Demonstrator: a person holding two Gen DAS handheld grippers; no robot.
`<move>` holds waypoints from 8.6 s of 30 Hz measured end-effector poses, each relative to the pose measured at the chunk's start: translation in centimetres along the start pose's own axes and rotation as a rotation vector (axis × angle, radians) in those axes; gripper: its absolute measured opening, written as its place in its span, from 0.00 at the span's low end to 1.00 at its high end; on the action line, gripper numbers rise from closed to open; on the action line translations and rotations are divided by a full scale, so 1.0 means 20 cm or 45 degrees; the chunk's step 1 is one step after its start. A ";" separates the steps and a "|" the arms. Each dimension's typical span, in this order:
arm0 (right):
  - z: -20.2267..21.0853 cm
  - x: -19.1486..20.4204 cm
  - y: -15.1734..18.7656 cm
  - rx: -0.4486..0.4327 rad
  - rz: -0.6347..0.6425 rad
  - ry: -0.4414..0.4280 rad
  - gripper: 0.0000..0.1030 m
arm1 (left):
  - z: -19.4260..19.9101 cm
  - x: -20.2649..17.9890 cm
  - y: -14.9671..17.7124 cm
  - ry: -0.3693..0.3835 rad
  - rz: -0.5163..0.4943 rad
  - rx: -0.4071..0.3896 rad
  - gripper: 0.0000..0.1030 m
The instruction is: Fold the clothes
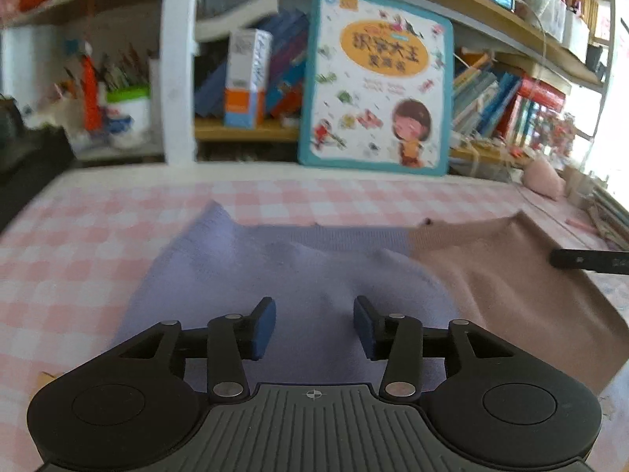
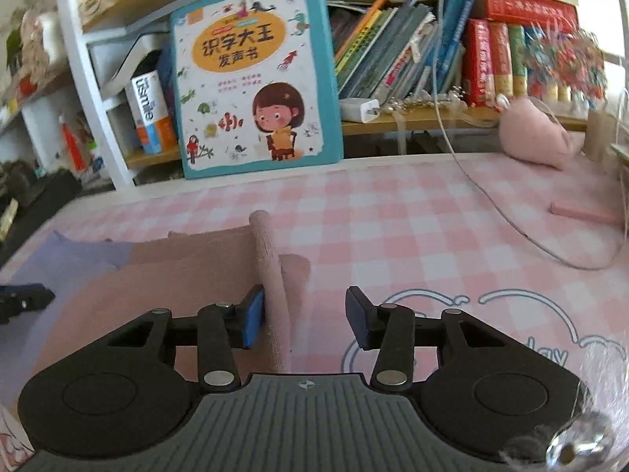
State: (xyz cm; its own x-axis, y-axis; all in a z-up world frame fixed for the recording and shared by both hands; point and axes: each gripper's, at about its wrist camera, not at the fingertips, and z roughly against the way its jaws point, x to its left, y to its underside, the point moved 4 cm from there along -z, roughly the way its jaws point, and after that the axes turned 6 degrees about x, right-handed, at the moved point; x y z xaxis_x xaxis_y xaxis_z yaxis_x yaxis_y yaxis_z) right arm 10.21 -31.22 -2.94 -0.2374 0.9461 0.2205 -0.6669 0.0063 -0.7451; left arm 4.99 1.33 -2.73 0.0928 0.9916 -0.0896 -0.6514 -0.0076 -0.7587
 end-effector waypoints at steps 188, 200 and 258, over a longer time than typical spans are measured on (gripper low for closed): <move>0.15 0.17 0.23 -0.007 0.192 0.202 1.00 | 0.41 0.09 0.20 -0.040 0.772 -0.133 0.20; 0.15 0.16 0.23 0.004 0.175 0.187 1.00 | 0.24 0.26 0.36 0.055 1.074 0.072 0.33; -0.06 0.51 0.14 0.080 0.227 -0.239 0.44 | 0.33 0.68 0.37 0.005 1.082 -0.119 0.15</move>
State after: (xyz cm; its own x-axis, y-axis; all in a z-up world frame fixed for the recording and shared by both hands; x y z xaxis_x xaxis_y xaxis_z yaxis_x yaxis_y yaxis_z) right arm 6.73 -21.20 -3.51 -0.4778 0.8538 0.2067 -0.6442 -0.1805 -0.7433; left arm -3.54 15.58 -5.38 -0.3968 0.6440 -0.6541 -0.4363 -0.7593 -0.4829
